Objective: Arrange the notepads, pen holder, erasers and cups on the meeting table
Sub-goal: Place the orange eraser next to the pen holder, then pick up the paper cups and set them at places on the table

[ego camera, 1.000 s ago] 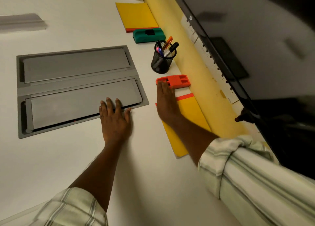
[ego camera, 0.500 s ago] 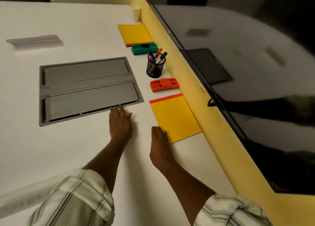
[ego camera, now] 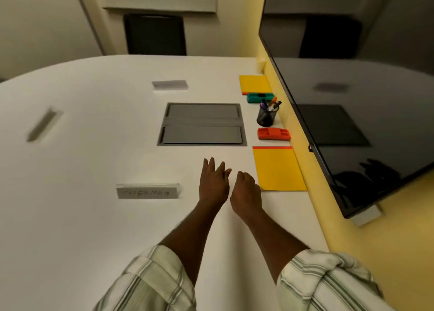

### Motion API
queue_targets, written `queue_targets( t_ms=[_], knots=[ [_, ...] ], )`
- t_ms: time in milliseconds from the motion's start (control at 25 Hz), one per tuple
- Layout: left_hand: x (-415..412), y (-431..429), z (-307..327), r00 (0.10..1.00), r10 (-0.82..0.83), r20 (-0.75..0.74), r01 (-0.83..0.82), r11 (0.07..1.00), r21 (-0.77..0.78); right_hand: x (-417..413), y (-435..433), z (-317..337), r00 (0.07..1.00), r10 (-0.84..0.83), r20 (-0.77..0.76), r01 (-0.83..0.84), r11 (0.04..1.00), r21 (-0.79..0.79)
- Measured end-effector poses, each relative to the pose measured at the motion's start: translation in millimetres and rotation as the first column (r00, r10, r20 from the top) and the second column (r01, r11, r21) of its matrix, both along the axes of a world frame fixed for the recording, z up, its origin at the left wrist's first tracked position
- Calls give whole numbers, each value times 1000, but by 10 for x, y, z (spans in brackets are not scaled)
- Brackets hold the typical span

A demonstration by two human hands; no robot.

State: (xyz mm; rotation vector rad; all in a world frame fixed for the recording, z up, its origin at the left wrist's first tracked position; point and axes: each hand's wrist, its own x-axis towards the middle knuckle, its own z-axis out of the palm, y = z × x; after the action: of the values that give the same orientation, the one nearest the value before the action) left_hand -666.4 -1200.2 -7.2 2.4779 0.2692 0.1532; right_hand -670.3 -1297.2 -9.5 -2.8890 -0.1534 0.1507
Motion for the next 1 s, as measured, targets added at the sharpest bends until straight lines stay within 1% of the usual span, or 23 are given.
queue_targets(
  t_ms=[120, 240, 480, 560, 640, 720, 840, 920, 1000],
  knots=[
    [-427, 122, 412, 994, 66, 85, -73, 994, 80, -351, 62, 252, 997, 65, 40, -66, 997, 32],
    [-872, 176, 820, 980, 79, 182, -103, 987, 126, -700, 106, 446, 988, 120, 93, -126, 990, 61],
    [-1562, 389, 1480, 975, 110, 193, -139, 980, 141, -1207, 333, 928, 975, 165, 148, -186, 972, 141],
    [-1793, 502, 1723, 966, 108, 234, -149, 975, 167, -1358, 503, 1158, 959, 211, 187, -243, 955, 168],
    [-2024, 626, 1915, 946, 110, 306, -178, 963, 204, -1504, 702, 1383, 943, 249, 220, -291, 938, 187],
    [-2246, 763, 2029, 924, 124, 361, -220, 946, 239, -1672, 908, 1557, 927, 286, 242, -337, 919, 204],
    [-2654, 1093, 2091, 930, 135, 343, -244, 922, 300, -2027, 1279, 1732, 898, 367, 243, -417, 886, 204],
    [-2955, 1389, 2104, 924, 181, 337, -288, 910, 299, -2299, 1559, 1820, 872, 418, 255, -472, 857, 206],
    [-3276, 1687, 2124, 908, 251, 334, -347, 899, 268, -2575, 1848, 1896, 854, 436, 285, -503, 831, 237]
  ],
)
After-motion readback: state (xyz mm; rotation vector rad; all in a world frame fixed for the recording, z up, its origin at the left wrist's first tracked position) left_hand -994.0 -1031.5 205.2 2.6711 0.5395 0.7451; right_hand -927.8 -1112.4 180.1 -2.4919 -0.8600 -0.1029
